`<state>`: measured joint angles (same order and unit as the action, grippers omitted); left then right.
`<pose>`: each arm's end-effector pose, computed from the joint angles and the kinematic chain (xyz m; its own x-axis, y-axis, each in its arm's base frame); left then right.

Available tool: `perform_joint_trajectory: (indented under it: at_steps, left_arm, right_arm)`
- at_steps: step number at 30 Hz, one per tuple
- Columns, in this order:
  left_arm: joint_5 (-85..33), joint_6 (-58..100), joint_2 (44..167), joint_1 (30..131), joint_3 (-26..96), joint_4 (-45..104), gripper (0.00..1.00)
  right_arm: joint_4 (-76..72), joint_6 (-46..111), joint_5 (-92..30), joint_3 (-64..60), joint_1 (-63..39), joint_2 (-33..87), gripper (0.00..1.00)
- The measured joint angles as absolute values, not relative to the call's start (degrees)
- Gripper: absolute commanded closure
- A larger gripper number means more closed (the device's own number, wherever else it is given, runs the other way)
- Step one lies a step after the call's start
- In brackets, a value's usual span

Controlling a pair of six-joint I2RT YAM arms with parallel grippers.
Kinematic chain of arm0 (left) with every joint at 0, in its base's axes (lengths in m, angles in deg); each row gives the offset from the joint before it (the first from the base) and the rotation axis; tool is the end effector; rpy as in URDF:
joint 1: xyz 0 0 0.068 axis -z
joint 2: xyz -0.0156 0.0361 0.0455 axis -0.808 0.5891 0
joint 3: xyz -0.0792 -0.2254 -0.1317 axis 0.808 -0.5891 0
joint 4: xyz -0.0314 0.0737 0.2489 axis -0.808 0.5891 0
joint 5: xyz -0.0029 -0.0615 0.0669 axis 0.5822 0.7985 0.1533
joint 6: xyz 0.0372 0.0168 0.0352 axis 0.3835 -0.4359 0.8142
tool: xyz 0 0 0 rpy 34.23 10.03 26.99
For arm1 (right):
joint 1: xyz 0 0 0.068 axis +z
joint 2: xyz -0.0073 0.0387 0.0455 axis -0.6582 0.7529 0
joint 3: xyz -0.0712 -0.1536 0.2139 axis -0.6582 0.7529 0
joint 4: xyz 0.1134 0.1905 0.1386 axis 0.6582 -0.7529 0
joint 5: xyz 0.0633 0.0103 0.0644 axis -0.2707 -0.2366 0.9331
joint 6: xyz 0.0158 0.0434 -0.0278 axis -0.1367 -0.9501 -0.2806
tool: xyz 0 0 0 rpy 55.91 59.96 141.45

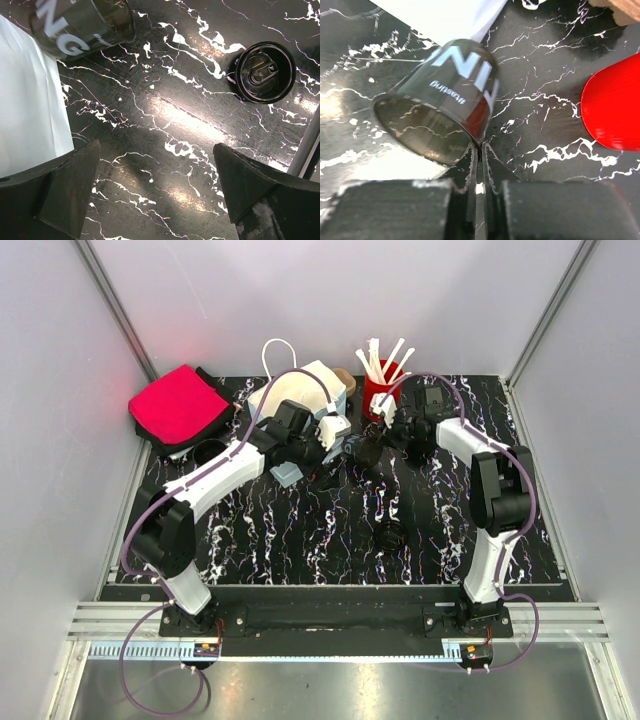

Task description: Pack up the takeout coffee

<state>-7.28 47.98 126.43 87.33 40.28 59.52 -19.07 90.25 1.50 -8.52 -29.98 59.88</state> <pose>0.3026 -0.2192 0.2745 -0.3904 0.5374 -0.7475 0.8846 0.4441 -0.1427 0.4204 0.1066 0.1999 -0.0310 -0.6121 -0.7901 -0.9313 0.3046 -0.1995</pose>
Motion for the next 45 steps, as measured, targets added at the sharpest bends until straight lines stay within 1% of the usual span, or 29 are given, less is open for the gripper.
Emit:
perform_joint_trajectory:
  at_steps: [1,6,9,20,23,26,30,39,45]
  left_arm:
    - [-7.3,48.0,126.4,87.3,40.3,59.5,0.01]
    - [-7.1,48.1,126.4,87.3,40.3,59.6,0.01]
    - [-7.0,48.4,126.4,87.3,40.3,59.7,0.01]
    - [-4.7,49.4,125.3,87.7,40.3,61.1,0.01]
    - [-4.7,49.6,125.1,88.6,40.3,61.2,0.01]
    - [-4.7,49.8,125.1,90.3,40.3,61.4,0.01]
    - [-4.6,49.9,125.1,92.1,40.3,61.8,0.01]
    - [-4.5,49.9,125.1,92.4,40.3,61.9,0.01]
    - [-4.5,49.9,125.1,92.8,40.3,61.9,0.01]
  right_arm:
    - [-19.1,89.8,1.5,-8.0,-30.0,59.0,1.00]
    - [-20.1,88.2,1.1,-7.4,-30.0,55.4,1.00]
    - [-24.3,87.6,0.2,-7.9,-30.0,52.8,1.00]
    - [-56.7,88.0,-4.5,-21.3,-30.0,50.7,1.00]
    - [-66.0,88.2,-6.3,-25.3,-30.3,51.6,1.00]
    - [-72.2,88.4,-6.9,-29.9,-31.3,54.0,1.00]
    - [-75.1,88.8,-9.6,-35.1,-33.6,58.4,1.00]
    - [-77.8,88.5,-16.1,-40.5,-34.7,65.5,1.00]
    - [-77.8,87.8,-20.4,-42.2,-34.4,66.6,1.00]
